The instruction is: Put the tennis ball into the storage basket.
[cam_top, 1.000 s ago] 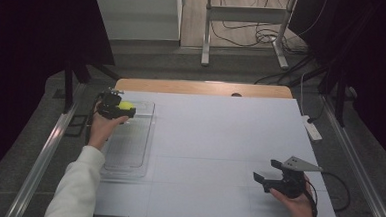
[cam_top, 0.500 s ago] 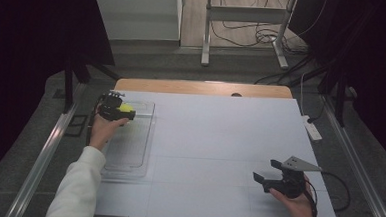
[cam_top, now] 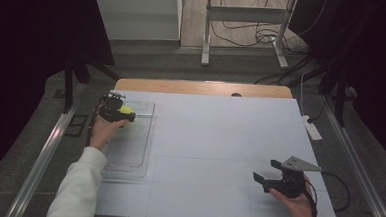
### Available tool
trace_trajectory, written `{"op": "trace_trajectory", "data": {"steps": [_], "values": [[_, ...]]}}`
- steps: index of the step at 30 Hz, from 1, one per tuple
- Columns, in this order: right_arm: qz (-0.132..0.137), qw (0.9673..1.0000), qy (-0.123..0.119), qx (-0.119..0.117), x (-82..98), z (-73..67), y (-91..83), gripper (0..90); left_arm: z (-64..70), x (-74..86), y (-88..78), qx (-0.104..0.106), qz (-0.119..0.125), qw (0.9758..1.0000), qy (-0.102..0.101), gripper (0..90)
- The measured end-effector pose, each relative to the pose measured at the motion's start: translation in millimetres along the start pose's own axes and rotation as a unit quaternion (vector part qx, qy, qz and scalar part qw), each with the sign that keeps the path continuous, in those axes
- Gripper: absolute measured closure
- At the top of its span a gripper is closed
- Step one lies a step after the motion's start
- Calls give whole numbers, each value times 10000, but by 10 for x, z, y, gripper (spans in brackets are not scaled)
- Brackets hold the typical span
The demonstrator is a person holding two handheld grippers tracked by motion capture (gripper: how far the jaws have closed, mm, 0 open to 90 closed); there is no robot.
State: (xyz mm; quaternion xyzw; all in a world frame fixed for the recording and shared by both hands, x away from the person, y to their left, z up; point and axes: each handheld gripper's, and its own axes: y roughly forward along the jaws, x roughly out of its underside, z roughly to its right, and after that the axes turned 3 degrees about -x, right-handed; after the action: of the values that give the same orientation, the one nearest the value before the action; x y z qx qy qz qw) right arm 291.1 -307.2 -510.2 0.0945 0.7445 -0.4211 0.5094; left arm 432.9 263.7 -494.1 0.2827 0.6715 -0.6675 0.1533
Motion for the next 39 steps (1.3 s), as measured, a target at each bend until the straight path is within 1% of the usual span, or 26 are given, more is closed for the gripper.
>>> {"op": "trace_trajectory", "data": {"steps": [2,4,10,12,15,20,22,28,32,36,39], "values": [[-2,10000,2,-1,0,0,1,114,7,2,13,-28,-23,10000,19,262],[-1,10000,-2,2,1,-1,2,114,8,3,22,-45,-64,9999,80,261],[-3,10000,0,1,2,3,4,114,21,3,33,-57,-90,9999,101,261],[-4,10000,0,0,2,1,5,114,32,4,41,-44,-120,9998,158,261],[-3,10000,-1,1,2,4,4,114,46,6,53,-93,-151,9995,254,261],[-8,10000,5,-1,3,5,5,114,53,7,65,-94,-209,9994,248,260],[-12,10000,1,0,4,6,8,114,61,6,76,-111,-267,9991,315,260],[-9,10000,2,-1,3,9,6,113,83,4,97,-132,-381,9983,409,259],[-13,10000,-1,-4,4,7,8,113,80,2,99,-121,-386,9984,387,257],[-15,10000,5,-8,4,9,6,114,83,2,98,-119,-391,9983,421,247],[-19,10000,4,-7,6,9,9,113,83,0,84,-61,-312,9988,368,200]]}}
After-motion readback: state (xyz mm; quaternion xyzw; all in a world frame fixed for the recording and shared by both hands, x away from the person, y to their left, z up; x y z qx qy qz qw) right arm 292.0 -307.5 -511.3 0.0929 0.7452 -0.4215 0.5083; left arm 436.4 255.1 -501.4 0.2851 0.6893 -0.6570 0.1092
